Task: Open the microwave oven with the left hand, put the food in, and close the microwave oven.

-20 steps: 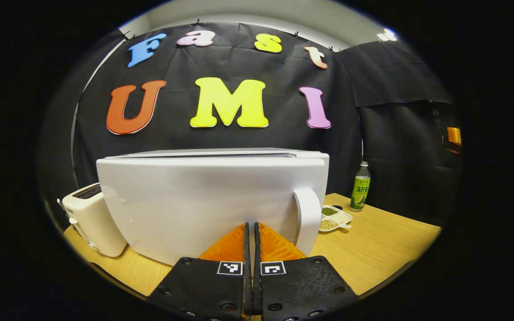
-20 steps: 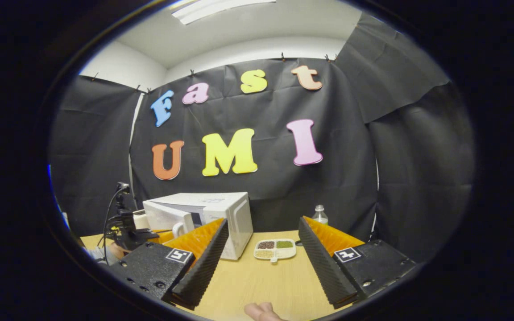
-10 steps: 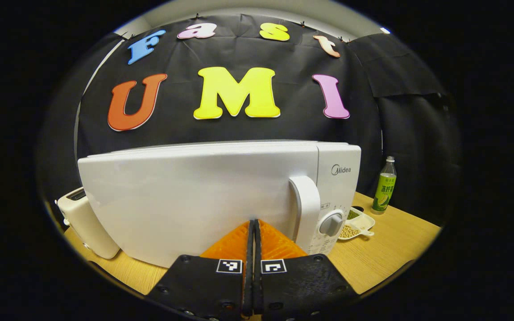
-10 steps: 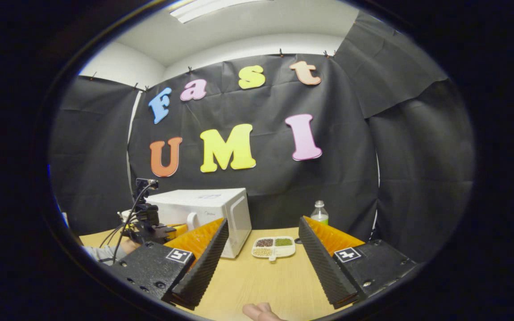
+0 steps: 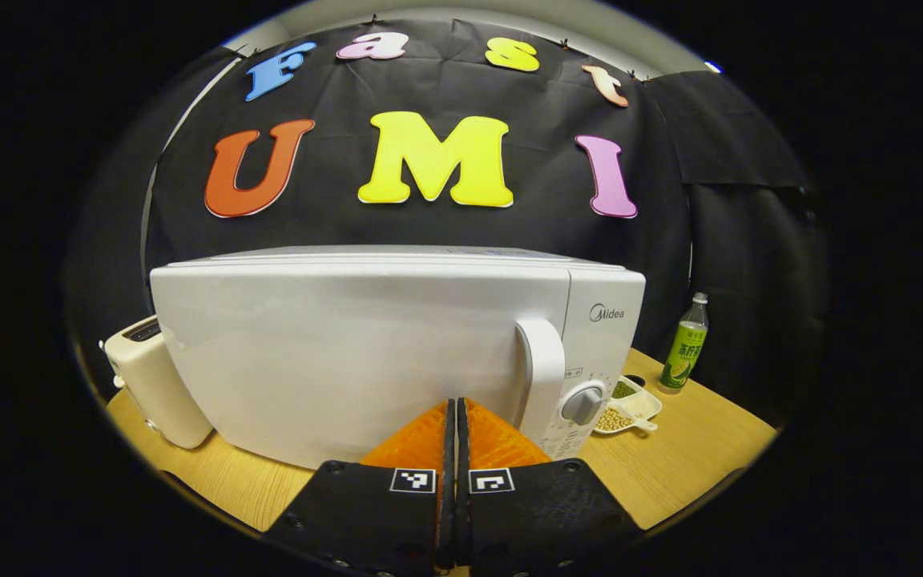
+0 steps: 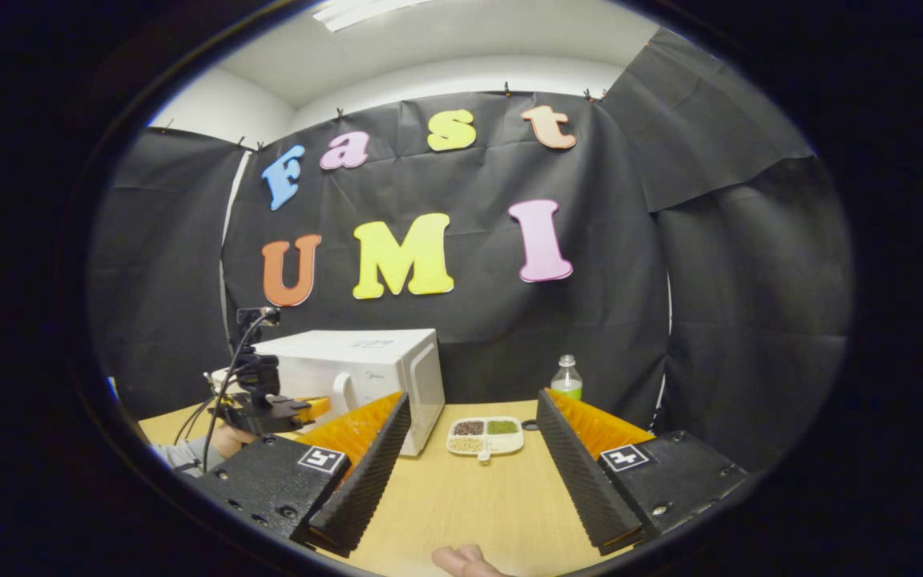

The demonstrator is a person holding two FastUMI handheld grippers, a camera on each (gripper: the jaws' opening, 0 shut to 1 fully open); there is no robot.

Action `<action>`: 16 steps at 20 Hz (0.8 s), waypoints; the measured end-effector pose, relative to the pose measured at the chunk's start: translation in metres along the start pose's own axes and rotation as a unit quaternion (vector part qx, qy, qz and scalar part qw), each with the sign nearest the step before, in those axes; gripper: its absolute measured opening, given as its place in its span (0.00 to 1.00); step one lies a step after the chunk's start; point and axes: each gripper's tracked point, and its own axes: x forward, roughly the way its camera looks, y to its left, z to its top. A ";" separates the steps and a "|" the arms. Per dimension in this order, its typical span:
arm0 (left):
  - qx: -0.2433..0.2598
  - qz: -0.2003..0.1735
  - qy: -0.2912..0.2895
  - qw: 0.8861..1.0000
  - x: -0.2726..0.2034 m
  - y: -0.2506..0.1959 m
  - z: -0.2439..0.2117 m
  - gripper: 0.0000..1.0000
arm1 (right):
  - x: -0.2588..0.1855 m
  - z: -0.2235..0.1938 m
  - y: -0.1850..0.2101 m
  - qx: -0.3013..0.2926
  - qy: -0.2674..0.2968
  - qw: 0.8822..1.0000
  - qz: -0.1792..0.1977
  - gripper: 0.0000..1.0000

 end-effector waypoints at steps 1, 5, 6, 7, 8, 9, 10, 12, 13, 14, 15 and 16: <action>-0.005 0.000 0.009 1.000 -0.009 -0.002 -0.001 0.01 | -0.002 0.001 0.001 -0.002 0.001 1.000 -0.003 0.91; -0.024 -0.001 0.022 0.999 -0.063 -0.009 0.014 0.14 | -0.011 0.008 0.007 -0.013 0.005 1.000 -0.018 0.92; -0.022 0.003 0.016 1.000 -0.079 -0.008 0.024 0.18 | -0.013 0.008 0.009 -0.014 0.007 1.000 -0.019 0.91; -0.015 0.010 0.005 1.000 -0.096 -0.006 0.034 0.48 | -0.016 0.012 0.013 -0.014 0.005 1.000 -0.018 0.92; -0.005 0.018 -0.004 1.000 -0.112 -0.003 0.043 0.70 | -0.018 0.015 0.016 -0.014 0.004 1.000 -0.020 1.00; 0.003 0.029 -0.009 1.000 -0.128 0.000 0.051 0.84 | -0.020 0.019 0.018 -0.015 0.001 1.000 -0.023 1.00; 0.012 0.038 -0.013 0.999 -0.145 0.002 0.058 0.88 | -0.024 0.022 0.020 -0.013 -0.001 1.000 -0.024 0.92; 0.027 0.062 -0.022 0.997 -0.180 0.007 0.074 0.96 | -0.031 0.032 0.028 -0.006 -0.008 1.000 -0.023 1.00; 0.031 0.072 -0.027 0.997 -0.197 0.009 0.081 0.89 | -0.035 0.039 0.031 -0.001 -0.016 1.000 -0.023 1.00; 0.034 0.079 -0.031 0.996 -0.213 0.011 0.088 0.98 | -0.040 0.047 0.033 0.003 -0.025 0.999 -0.023 1.00; 0.033 0.087 -0.035 0.995 -0.229 0.013 0.094 0.97 | -0.046 0.052 0.035 0.005 -0.031 0.999 -0.027 0.91; 0.029 0.094 -0.044 0.994 -0.245 0.015 0.103 0.98 | -0.051 0.057 0.037 0.005 -0.035 0.999 -0.031 0.91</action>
